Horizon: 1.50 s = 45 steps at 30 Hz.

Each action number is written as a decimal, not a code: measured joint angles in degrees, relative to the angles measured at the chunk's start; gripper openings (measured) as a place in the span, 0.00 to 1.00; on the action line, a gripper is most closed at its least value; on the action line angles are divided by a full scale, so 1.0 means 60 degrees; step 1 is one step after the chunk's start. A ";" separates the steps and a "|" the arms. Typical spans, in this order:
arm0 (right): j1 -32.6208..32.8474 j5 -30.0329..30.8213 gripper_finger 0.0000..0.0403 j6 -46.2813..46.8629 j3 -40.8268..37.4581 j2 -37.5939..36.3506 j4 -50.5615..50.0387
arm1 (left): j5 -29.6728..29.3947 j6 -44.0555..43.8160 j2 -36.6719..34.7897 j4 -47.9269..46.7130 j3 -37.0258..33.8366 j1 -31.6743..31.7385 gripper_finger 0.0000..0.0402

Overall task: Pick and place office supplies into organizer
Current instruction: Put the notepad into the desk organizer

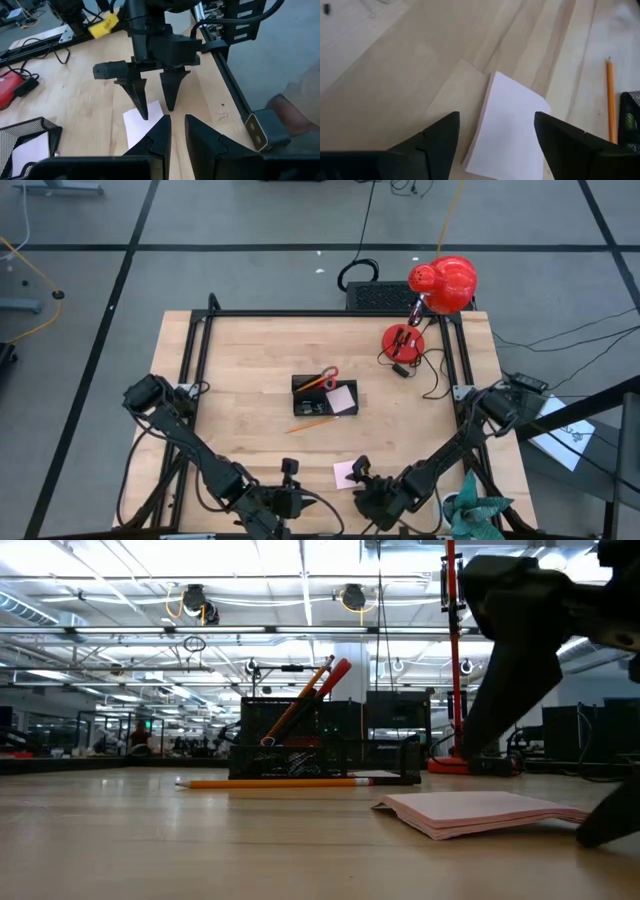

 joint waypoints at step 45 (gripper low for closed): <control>-0.0249 0.5110 0.00 -0.0378 0.0465 -0.1256 -0.1832 | 0.0261 -0.0465 0.0000 -0.0112 -0.0003 0.0000 0.16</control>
